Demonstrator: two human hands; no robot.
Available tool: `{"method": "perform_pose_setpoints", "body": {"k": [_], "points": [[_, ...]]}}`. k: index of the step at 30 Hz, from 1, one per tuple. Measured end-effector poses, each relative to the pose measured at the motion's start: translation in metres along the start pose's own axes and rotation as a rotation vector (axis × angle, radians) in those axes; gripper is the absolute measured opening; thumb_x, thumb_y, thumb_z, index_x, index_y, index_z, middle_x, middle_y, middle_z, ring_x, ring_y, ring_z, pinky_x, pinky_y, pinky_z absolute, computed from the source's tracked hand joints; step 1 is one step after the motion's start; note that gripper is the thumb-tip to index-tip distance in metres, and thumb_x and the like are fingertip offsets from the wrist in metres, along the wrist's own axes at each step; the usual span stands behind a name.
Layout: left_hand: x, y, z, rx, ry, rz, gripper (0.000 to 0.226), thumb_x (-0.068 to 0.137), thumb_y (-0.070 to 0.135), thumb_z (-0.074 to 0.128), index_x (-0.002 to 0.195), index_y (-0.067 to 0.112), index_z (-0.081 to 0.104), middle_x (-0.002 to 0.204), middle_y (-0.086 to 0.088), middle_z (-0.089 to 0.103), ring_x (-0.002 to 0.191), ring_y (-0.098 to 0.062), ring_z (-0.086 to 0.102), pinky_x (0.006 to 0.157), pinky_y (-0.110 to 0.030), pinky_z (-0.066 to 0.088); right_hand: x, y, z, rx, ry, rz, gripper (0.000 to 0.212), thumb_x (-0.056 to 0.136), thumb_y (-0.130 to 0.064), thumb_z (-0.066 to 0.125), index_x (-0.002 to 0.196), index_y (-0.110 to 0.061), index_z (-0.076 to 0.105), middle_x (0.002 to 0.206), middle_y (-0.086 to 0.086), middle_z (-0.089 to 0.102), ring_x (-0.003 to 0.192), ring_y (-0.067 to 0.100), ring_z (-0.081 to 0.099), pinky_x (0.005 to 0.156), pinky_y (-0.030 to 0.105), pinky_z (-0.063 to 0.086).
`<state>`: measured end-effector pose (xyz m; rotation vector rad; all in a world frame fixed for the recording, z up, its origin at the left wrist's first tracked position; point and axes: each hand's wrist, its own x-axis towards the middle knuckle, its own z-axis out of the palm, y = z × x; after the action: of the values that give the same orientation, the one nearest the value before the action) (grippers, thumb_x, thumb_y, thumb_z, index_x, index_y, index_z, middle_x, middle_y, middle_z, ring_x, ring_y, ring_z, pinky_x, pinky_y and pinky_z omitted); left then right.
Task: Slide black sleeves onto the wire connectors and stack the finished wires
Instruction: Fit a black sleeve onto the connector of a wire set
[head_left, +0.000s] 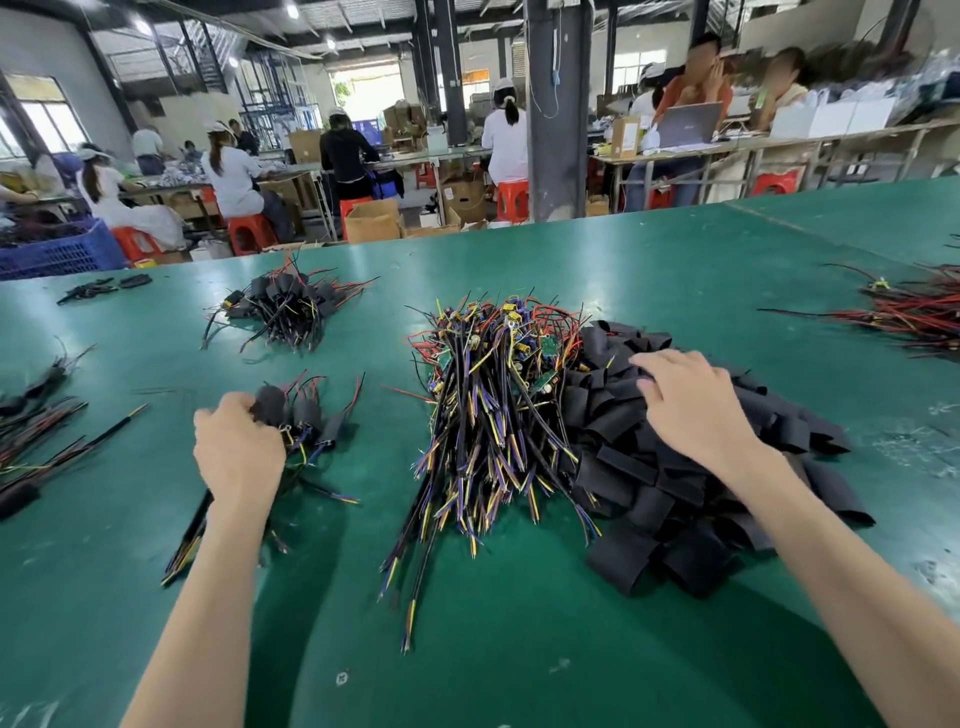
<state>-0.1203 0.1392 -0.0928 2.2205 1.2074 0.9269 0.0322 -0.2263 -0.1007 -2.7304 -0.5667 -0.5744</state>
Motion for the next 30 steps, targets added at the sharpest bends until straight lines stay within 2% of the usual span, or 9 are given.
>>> {"method": "perform_pose_setpoints", "body": {"k": [4,7,11,15,19,22,24,26,30], "points": [[-0.006,0.003,0.001,0.255,-0.022,-0.021,0.030,0.084,0.006,0.057,0.113,-0.003,0.060,0.116,-0.032,0.048,0.112,-0.044,0.043,0.092,-0.047,0.036,0.001,0.001,0.010,-0.085,-0.096,-0.109,0.033,0.098,-0.025,0.043,0.129,-0.024,0.052,0.133,-0.005,0.053,0.122,0.021,0.042,0.099,0.038,0.030],[-0.014,0.021,0.001,0.268,0.036,0.001,0.030,0.081,0.004,0.056,0.109,-0.009,0.056,0.119,-0.032,0.044,0.116,-0.042,0.036,0.095,-0.046,0.029,0.003,0.005,0.015,-0.158,-0.150,-0.141,0.031,0.100,-0.029,0.039,0.126,-0.021,0.053,0.131,-0.003,0.050,0.117,0.023,0.041,0.098,0.038,0.032],[-0.031,0.072,0.003,0.075,-0.005,0.304,0.033,0.087,0.011,0.052,0.118,0.015,0.061,0.124,-0.019,0.052,0.117,-0.037,0.040,0.096,-0.047,0.032,0.004,0.006,0.018,-0.195,-0.175,-0.089,0.034,0.099,-0.033,0.039,0.128,-0.019,0.052,0.123,0.005,0.043,0.115,0.027,0.034,0.094,0.040,0.033],[-0.046,0.141,0.023,-0.184,-0.210,0.635,0.023,0.089,0.016,0.053,0.102,0.026,0.069,0.111,-0.003,0.063,0.112,-0.026,0.050,0.099,-0.039,0.037,0.002,0.004,0.020,-0.214,-0.174,-0.051,0.037,0.097,-0.038,0.043,0.128,-0.019,0.051,0.121,0.008,0.041,0.115,0.029,0.032,0.096,0.040,0.033],[-0.045,0.198,0.050,-0.009,-0.356,0.776,0.025,0.093,0.025,0.046,0.096,0.025,0.071,0.106,0.002,0.067,0.106,-0.022,0.054,0.093,-0.037,0.029,-0.001,0.002,0.019,-0.189,-0.175,-0.036,0.038,0.096,-0.035,0.046,0.130,-0.020,0.045,0.123,0.008,0.044,0.119,0.029,0.035,0.096,0.040,0.032],[-0.044,0.215,0.065,0.231,-0.428,0.807,0.025,0.088,0.036,0.054,0.089,0.016,0.070,0.095,0.002,0.068,0.097,-0.023,0.058,0.092,-0.040,0.028,0.000,0.001,0.015,-0.148,-0.145,-0.047,0.035,0.094,-0.030,0.051,0.127,-0.019,0.045,0.121,0.004,0.047,0.117,0.026,0.039,0.096,0.039,0.032],[-0.044,0.220,0.069,0.302,-0.414,0.792,0.017,0.082,0.029,0.061,0.075,0.013,0.063,0.078,0.001,0.063,0.089,-0.025,0.060,0.087,-0.037,0.030,0.000,0.001,0.013,-0.113,-0.109,-0.044,0.035,0.092,-0.027,0.055,0.125,-0.018,0.047,0.120,0.004,0.047,0.116,0.026,0.041,0.096,0.039,0.031],[-0.046,0.222,0.068,0.310,-0.429,0.738,0.025,0.081,0.020,0.060,0.061,0.013,0.047,0.068,-0.004,0.055,0.082,-0.027,0.059,0.090,-0.037,0.035,0.000,0.000,0.011,-0.090,-0.060,-0.032,0.035,0.090,-0.026,0.057,0.123,-0.017,0.048,0.118,0.005,0.048,0.114,0.027,0.041,0.094,0.038,0.030],[-0.040,0.227,0.055,0.126,-0.391,0.599,0.024,0.089,0.028,0.053,0.079,0.007,0.059,0.089,-0.012,0.066,0.095,-0.030,0.061,0.092,-0.041,0.047,-0.001,-0.001,0.008,-0.066,0.016,0.001,0.041,0.089,-0.024,0.059,0.126,-0.013,0.048,0.119,0.008,0.048,0.114,0.029,0.042,0.094,0.038,0.028]]}}
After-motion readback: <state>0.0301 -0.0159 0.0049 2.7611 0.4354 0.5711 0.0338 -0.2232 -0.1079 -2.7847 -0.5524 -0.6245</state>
